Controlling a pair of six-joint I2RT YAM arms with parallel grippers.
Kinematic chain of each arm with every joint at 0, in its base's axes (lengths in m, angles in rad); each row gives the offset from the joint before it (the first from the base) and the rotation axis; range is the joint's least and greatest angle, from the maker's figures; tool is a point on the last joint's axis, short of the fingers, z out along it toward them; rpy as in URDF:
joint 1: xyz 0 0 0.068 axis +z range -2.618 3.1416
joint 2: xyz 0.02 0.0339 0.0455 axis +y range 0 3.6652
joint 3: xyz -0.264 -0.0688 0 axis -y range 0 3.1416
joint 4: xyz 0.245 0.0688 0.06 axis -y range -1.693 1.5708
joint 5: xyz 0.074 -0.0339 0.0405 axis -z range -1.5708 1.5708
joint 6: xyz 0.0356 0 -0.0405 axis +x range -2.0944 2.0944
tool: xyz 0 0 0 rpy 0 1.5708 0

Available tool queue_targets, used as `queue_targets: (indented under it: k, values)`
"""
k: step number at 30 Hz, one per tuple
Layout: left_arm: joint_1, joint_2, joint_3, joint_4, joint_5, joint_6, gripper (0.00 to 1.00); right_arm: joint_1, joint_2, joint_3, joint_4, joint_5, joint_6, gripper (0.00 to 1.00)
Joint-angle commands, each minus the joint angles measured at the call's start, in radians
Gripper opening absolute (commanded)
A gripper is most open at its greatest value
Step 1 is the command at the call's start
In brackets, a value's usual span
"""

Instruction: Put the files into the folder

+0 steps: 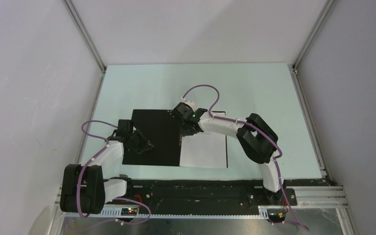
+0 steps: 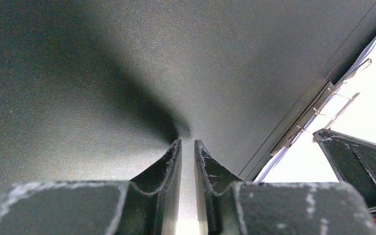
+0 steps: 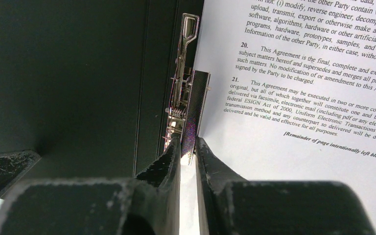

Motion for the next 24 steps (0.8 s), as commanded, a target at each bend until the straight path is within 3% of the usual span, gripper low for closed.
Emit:
queue_targets:
  k: [1,24]
  values:
    - [0.014,0.007,-0.005,0.012,-0.018,-0.01,0.2,0.017,-0.026,0.007,-0.013,0.001,0.008,0.06]
    - [0.022,0.018,0.002,0.012,-0.033,-0.031,0.19,0.028,-0.059,-0.016,-0.015,-0.02,0.008,0.04]
